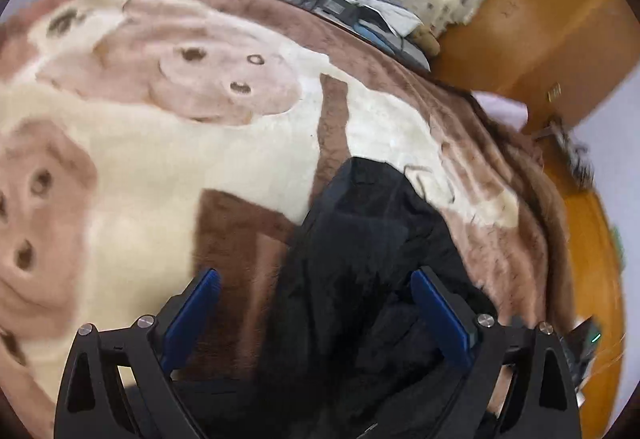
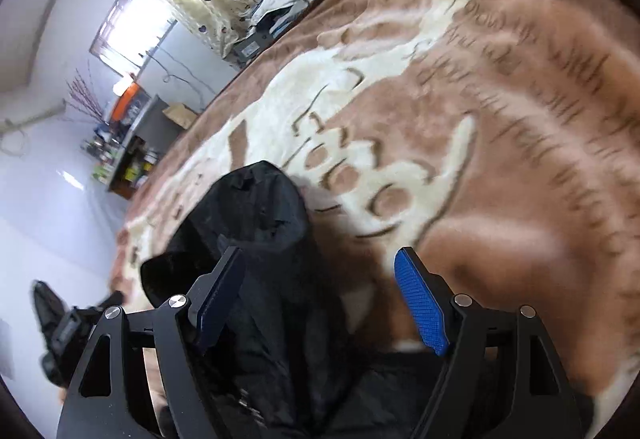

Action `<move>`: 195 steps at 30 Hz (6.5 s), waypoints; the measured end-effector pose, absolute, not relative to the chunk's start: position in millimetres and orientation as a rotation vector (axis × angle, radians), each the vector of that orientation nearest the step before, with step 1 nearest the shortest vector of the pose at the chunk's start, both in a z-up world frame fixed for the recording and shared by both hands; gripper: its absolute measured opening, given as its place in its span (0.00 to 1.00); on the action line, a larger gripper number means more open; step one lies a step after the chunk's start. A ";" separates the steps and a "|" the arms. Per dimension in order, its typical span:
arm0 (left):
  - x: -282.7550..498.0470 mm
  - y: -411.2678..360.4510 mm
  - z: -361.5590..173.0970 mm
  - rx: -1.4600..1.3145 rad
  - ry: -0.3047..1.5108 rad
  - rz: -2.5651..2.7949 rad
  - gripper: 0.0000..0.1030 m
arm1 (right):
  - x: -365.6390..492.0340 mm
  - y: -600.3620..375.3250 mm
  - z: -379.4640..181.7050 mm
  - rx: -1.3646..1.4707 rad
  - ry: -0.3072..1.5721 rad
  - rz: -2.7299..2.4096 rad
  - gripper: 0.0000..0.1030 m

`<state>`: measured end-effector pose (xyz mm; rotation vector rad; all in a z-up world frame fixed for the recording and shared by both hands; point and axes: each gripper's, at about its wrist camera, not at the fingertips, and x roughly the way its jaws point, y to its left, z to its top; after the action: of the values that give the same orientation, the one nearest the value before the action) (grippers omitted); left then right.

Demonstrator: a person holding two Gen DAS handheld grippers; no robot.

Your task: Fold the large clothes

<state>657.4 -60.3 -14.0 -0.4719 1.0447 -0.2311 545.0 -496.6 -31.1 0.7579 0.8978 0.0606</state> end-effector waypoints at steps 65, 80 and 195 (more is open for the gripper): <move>398.2 70.7 -5.8 -0.720 0.986 -0.362 0.80 | 320.8 -466.5 -29.3 0.678 0.886 0.240 0.50; 460.6 31.0 -33.1 -0.847 1.114 -0.316 0.35 | 371.9 -413.1 -37.2 0.832 0.932 0.421 0.04; 198.4 45.7 38.7 0.065 0.953 -0.196 0.69 | 151.0 -400.9 53.5 0.081 0.803 0.126 0.43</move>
<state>198.4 45.7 38.7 0.0651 0.9535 -0.1956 151.0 -400.9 53.5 0.0813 0.8029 0.1263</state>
